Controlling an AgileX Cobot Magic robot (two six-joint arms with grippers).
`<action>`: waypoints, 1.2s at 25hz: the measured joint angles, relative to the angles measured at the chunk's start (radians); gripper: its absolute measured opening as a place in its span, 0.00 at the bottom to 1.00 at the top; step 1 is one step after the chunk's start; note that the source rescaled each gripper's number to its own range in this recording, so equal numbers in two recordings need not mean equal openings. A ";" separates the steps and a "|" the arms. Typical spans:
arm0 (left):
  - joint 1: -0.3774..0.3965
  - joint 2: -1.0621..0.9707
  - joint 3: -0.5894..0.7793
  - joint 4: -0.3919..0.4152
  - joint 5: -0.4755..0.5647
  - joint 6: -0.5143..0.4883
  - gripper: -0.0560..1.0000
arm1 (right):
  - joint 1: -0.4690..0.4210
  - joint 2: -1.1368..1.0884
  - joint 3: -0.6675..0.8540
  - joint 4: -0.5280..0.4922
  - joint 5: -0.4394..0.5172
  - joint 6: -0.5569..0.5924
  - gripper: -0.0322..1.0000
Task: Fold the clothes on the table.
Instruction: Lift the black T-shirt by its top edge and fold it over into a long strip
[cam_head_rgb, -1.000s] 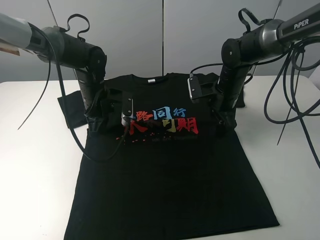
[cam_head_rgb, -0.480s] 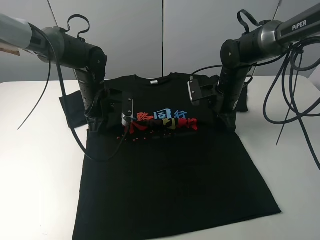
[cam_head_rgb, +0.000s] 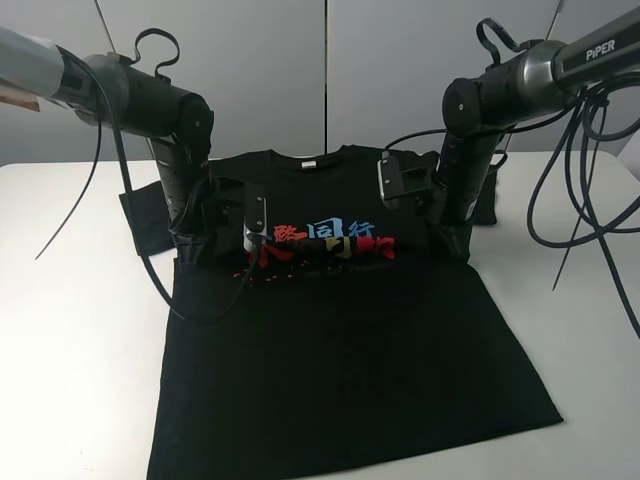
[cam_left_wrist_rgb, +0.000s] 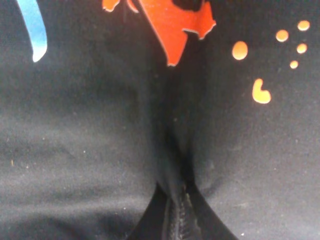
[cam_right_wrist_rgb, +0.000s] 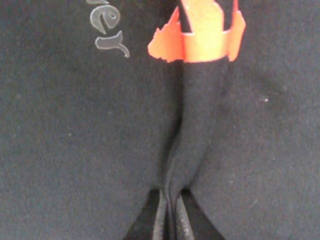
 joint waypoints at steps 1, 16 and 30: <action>0.000 0.000 0.000 0.000 0.000 0.000 0.05 | 0.000 0.000 0.000 0.000 0.002 0.002 0.03; 0.000 -0.117 0.009 -0.015 -0.066 -0.008 0.05 | 0.000 -0.167 0.008 0.000 0.023 0.030 0.03; 0.000 -0.404 0.009 -0.004 -0.087 -0.034 0.05 | 0.000 -0.489 0.009 0.000 0.109 0.110 0.03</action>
